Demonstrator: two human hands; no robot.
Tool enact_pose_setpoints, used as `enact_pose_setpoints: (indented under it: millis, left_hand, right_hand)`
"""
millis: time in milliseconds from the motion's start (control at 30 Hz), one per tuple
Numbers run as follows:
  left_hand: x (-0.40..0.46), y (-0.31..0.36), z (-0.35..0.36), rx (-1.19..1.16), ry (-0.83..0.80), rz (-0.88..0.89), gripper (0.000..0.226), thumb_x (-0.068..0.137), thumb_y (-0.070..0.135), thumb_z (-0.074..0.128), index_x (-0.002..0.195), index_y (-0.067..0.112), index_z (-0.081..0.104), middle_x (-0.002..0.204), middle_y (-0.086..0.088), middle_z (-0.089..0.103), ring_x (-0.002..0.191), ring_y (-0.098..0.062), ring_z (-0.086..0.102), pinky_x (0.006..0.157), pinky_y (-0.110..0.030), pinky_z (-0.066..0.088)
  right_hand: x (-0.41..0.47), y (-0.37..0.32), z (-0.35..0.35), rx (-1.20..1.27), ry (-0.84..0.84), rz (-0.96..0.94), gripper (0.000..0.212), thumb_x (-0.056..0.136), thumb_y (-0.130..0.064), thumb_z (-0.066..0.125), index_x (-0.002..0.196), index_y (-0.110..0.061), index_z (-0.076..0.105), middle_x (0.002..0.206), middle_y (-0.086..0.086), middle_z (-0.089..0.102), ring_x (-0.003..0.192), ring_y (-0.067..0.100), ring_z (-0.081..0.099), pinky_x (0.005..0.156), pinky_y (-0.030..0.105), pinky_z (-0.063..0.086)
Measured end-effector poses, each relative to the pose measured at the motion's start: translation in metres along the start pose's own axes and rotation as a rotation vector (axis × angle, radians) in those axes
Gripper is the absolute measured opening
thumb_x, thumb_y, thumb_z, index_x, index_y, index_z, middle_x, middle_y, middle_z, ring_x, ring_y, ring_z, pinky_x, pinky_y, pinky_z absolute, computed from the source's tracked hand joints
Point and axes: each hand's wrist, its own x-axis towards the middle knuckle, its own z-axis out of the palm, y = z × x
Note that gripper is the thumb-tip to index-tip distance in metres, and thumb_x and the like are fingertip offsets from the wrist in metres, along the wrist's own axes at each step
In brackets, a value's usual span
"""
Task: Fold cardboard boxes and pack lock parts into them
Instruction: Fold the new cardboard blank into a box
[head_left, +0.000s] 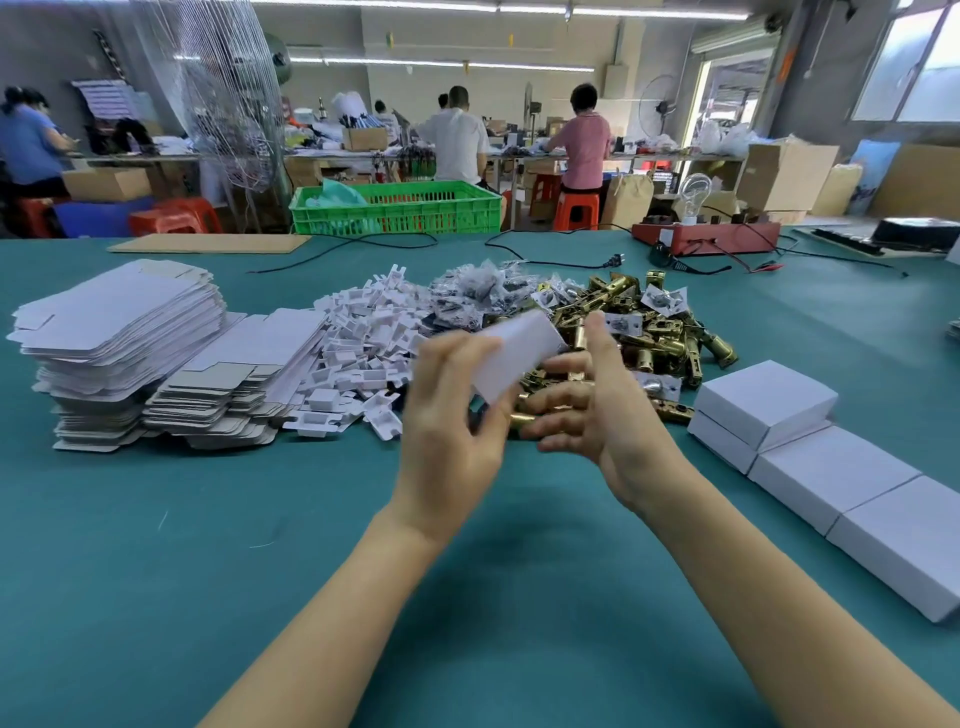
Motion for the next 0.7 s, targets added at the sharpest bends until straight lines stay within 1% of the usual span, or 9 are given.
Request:
enact_pose_setpoints:
  millis: [67,133,233,333,433,467,533,600,700]
  left_hand:
    - [-0.014,0.0,0.01,-0.036,-0.183,0.143,0.026,0.081,-0.011,0.065,0.105,0.0,0.063,0.111,-0.009,0.048,0.102,-0.024,0.052,0.1,-0.04,0.044]
    - [-0.023,-0.005,0.016,-0.005,-0.324,0.217,0.038,0.081,-0.01,0.064,0.114,0.006,0.056,0.112,-0.008,0.049,0.102,-0.026,0.052,0.111,-0.049,0.036]
    - [-0.031,-0.014,0.02,0.065,-0.388,0.188,0.049,0.081,0.01,0.071,0.124,0.013,0.046,0.113,-0.011,0.055,0.107,-0.024,0.051,0.111,-0.051,0.035]
    - [-0.033,-0.013,0.021,0.051,-0.255,-0.071,0.058,0.081,0.031,0.069,0.128,0.008,0.045,0.122,-0.016,0.05,0.117,-0.024,0.044,0.101,-0.044,0.042]
    - [-0.028,-0.014,0.021,-0.091,-0.151,-0.443,0.076,0.076,0.033,0.076,0.138,0.008,0.039,0.131,-0.004,0.037,0.126,-0.02,0.039,0.1,-0.039,0.046]
    - [-0.027,-0.015,0.02,-0.173,-0.131,-0.569,0.076,0.075,0.035,0.075,0.138,0.013,0.038,0.131,0.0,0.039,0.125,-0.018,0.043,0.099,-0.034,0.047]
    - [-0.024,-0.019,0.018,-0.336,-0.129,-0.78,0.065,0.076,0.035,0.075,0.132,0.022,0.044,0.126,0.003,0.053,0.114,-0.011,0.056,0.092,-0.024,0.05]
    - [-0.023,-0.025,0.016,-0.41,-0.164,-0.868,0.051,0.083,0.024,0.076,0.124,0.028,0.047,0.118,0.005,0.062,0.1,0.0,0.062,0.082,-0.017,0.052]
    - [-0.025,-0.032,0.015,-0.404,-0.227,-0.836,0.046,0.085,0.014,0.074,0.112,0.036,0.044,0.112,0.01,0.062,0.095,0.003,0.063,0.082,-0.022,0.054]
  right_hand:
    - [0.004,0.004,-0.005,0.197,-0.108,0.171,0.065,0.088,-0.069,0.039,0.095,-0.011,0.068,0.077,0.01,0.068,0.064,0.023,0.065,0.06,0.034,0.055]
    - [0.01,0.012,-0.012,0.208,-0.103,0.181,0.047,0.095,-0.051,0.047,0.098,-0.009,0.069,0.086,0.01,0.07,0.073,0.022,0.066,0.068,0.036,0.057]
    - [0.018,0.022,-0.023,0.257,-0.084,0.153,0.025,0.097,-0.026,0.052,0.109,-0.006,0.063,0.093,0.01,0.067,0.076,0.02,0.066,0.071,0.032,0.058]
    - [0.024,0.029,-0.029,0.343,-0.176,0.117,0.022,0.094,-0.015,0.053,0.112,-0.007,0.061,0.099,0.01,0.069,0.082,0.019,0.067,0.069,0.029,0.057]
    - [0.027,0.039,-0.027,0.287,-0.251,0.07,0.033,0.092,-0.01,0.054,0.123,-0.002,0.055,0.115,0.016,0.065,0.099,0.023,0.066,0.076,0.03,0.055]
    - [0.028,0.042,-0.027,0.253,-0.269,0.055,0.033,0.091,-0.01,0.055,0.123,-0.003,0.056,0.117,0.016,0.064,0.101,0.023,0.065,0.077,0.03,0.055]
    - [0.028,0.048,-0.025,0.108,-0.3,0.003,0.03,0.091,-0.011,0.057,0.121,-0.008,0.058,0.115,0.012,0.065,0.101,0.02,0.064,0.081,0.03,0.055]
    - [0.028,0.053,-0.025,-0.103,-0.309,-0.079,0.027,0.094,-0.012,0.057,0.121,-0.012,0.058,0.114,0.008,0.066,0.102,0.017,0.065,0.083,0.028,0.054]
    - [0.029,0.056,-0.024,-0.282,-0.28,-0.177,0.027,0.093,-0.013,0.061,0.119,-0.014,0.057,0.114,0.005,0.067,0.103,0.013,0.065,0.087,0.025,0.052]
